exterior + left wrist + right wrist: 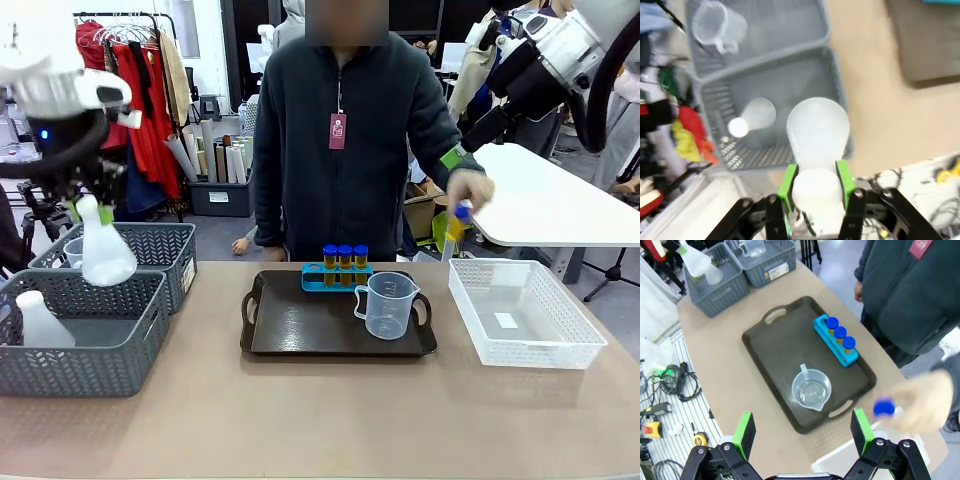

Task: Prepare the laboratory tools.
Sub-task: Pick up one Small flask and place it on the Handle tray.

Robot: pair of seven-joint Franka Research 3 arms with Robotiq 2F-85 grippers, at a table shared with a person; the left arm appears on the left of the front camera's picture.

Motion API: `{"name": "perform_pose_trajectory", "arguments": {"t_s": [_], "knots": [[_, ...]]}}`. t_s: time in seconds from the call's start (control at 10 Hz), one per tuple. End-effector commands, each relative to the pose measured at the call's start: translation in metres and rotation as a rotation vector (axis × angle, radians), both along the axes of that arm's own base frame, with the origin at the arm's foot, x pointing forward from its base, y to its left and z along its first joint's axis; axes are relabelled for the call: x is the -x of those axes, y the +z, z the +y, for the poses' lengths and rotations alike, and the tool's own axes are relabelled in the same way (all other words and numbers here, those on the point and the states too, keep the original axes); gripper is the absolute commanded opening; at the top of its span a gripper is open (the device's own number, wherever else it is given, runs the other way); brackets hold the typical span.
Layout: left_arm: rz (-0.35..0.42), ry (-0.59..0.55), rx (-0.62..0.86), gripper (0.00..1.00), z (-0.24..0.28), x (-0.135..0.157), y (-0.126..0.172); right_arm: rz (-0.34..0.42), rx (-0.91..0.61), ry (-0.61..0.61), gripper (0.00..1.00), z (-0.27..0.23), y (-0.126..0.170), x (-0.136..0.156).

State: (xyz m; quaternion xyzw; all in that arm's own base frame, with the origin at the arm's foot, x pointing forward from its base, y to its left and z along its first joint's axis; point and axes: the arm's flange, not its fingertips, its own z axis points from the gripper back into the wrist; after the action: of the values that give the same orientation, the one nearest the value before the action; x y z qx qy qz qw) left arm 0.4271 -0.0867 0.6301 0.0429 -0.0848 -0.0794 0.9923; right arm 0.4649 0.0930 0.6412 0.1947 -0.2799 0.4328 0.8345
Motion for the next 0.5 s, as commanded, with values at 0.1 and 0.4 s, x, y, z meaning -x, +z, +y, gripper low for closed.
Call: {"name": "perform_pose_trajectory", "arguments": {"t_s": [0.1, 0.4], "knots": [[-0.062, -0.058, -0.092, 0.00, -0.035, -0.005, 0.076, -0.001, -0.007, 0.006, 1.00, -0.001, 0.001, 0.001], [-0.117, -0.155, -0.162, 0.00, -0.085, -0.009, 0.145, -0.001, -0.007, 0.006, 1.00, -0.001, 0.001, 0.001]]}}
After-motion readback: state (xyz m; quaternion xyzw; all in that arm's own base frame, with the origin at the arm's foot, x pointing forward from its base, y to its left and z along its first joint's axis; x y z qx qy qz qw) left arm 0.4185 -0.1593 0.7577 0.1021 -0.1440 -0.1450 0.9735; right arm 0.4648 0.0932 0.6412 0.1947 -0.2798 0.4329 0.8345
